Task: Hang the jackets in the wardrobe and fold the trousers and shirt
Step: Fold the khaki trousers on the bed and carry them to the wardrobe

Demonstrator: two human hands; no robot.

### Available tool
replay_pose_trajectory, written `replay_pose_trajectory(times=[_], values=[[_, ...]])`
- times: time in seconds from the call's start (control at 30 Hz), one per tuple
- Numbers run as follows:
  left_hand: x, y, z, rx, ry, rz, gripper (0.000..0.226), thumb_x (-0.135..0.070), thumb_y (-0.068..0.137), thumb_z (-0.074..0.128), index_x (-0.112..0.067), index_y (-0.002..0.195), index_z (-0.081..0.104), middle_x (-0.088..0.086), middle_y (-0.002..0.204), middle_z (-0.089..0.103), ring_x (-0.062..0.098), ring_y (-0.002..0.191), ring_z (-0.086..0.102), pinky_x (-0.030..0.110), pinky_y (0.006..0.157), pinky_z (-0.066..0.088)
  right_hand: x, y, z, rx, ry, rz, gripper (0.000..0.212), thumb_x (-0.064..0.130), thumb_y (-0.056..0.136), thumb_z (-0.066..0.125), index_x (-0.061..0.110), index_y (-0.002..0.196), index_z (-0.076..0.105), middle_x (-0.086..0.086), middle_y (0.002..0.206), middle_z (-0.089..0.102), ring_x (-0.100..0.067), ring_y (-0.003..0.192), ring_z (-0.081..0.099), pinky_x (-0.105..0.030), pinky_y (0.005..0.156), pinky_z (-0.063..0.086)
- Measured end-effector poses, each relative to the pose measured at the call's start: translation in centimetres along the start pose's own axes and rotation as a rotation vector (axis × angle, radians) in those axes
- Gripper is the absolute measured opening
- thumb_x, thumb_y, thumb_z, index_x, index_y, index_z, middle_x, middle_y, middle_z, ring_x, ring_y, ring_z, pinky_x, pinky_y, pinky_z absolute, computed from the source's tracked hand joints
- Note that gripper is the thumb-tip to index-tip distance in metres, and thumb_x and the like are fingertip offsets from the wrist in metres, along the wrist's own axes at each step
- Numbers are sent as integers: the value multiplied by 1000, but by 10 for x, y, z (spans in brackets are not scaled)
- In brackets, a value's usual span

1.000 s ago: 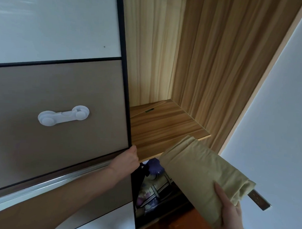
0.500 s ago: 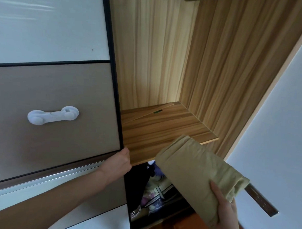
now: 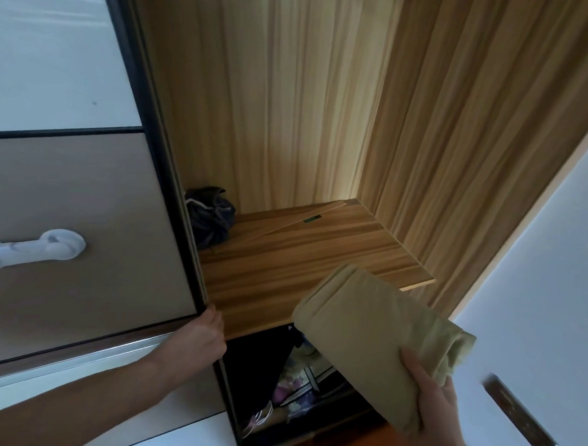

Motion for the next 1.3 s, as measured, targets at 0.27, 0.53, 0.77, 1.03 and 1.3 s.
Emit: replay_pose_trajectory(times=[0.27,0.53,0.77,1.03,1.3], values=[[2,-9,8,49,-23,17,32,13,94,38,8,111,65,30,114,64,42,111,55,59,119,27,18,31,21,62,-41,-19,58,37,64,91,38,115,63,5,106,79,-26,96,75,-42,78,63],[13,-27,14,197,21,-30,27,6,95,41,7,109,64,28,109,60,37,103,53,52,96,42,24,48,47,118,-86,-39,76,32,69,92,30,138,59,-3,125,73,-32,109,71,-53,91,60],[53,5,-7,70,-957,-454,57,-69,102,36,-25,117,68,-2,109,73,19,100,69,34,83,54,49,65,73,236,-151,-40,54,33,71,91,40,116,63,0,117,74,-31,105,73,-58,84,63],[-7,110,-27,161,-3173,-394,73,-73,98,43,-16,138,65,22,134,68,41,121,68,55,102,56,67,91,130,428,-262,25,74,35,63,99,32,128,65,-3,116,79,-28,101,78,-50,83,63],[53,139,-6,-110,-3107,-524,69,-57,64,94,-14,115,81,16,118,77,34,104,76,46,77,64,64,142,167,540,-470,206,85,40,58,100,15,133,67,-13,117,78,-32,105,77,-41,77,63]])
Point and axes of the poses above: each hand's wrist, its own y-axis towards the middle knuckle, its own z-axis out of the palm, x = y × z, the point moved 9 cm from there along y, towards the middle knuckle
